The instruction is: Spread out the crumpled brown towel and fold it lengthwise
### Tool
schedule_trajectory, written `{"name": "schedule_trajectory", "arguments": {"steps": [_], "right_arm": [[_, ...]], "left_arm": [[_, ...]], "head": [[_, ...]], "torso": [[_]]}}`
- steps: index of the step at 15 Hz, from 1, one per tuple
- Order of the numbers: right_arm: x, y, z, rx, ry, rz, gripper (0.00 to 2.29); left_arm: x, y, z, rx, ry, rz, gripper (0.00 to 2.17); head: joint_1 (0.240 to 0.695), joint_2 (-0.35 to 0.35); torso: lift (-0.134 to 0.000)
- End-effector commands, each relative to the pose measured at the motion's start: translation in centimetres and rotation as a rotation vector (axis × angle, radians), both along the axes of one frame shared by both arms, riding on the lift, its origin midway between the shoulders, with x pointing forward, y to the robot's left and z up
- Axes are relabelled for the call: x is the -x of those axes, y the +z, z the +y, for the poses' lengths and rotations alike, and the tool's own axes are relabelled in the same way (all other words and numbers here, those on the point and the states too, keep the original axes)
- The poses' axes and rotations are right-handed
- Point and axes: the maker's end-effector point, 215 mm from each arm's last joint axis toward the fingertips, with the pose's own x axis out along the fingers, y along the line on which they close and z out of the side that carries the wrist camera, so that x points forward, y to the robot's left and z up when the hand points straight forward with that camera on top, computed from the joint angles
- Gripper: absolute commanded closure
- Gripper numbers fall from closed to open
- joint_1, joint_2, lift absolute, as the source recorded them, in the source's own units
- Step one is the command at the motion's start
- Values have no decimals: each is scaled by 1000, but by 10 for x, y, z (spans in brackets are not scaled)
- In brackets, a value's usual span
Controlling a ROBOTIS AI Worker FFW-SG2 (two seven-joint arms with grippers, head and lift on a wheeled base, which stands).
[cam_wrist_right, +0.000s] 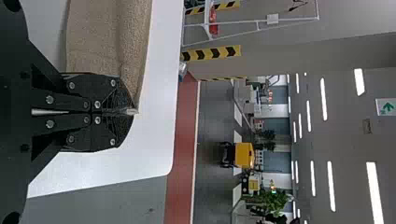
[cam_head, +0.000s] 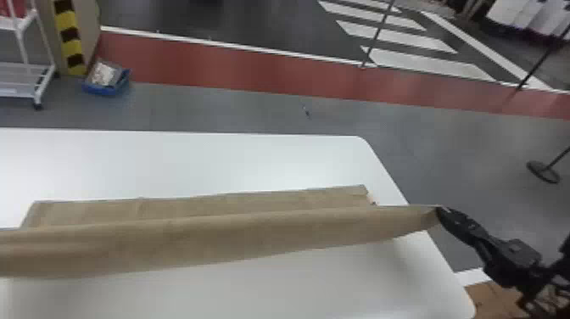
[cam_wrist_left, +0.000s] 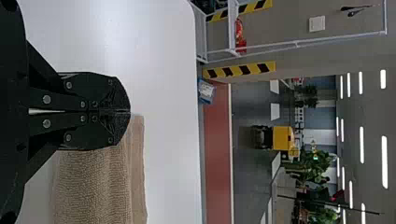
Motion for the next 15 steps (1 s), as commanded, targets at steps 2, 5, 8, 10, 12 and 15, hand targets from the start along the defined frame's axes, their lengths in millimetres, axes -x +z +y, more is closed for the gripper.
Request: {"name": "schedule_trajectory", "arguments": {"steps": [2,5,8,10,12,15], "right_arm": [[-18,-7,11,-40,7,30,1511],[-46,-4,16,-51,-1,31,1507],[-78,-16,10,-95,-24,59,1507],[-98,-31,10,-105,-30,89,1507],[-116,-41,13,-123,-27,111,1507],[-135,-46,17,-119,-30,119,1507]], "left_arm": [[-20,-8,-7,15,-10,-14,1376],[-40,-7,-2,20,0,-46,1376],[-66,-12,-1,39,2,-76,1376],[-84,-22,-8,51,-4,-79,1376],[-101,-28,-11,54,-4,-86,1376],[-115,-36,-13,47,-5,-79,1376]], "head": [[695,-347],[695,-322],[695,-300],[695,-288],[695,-282],[695,-268]], "torso": [[-124],[-124],[-124],[-124],[-124],[-124]]}}
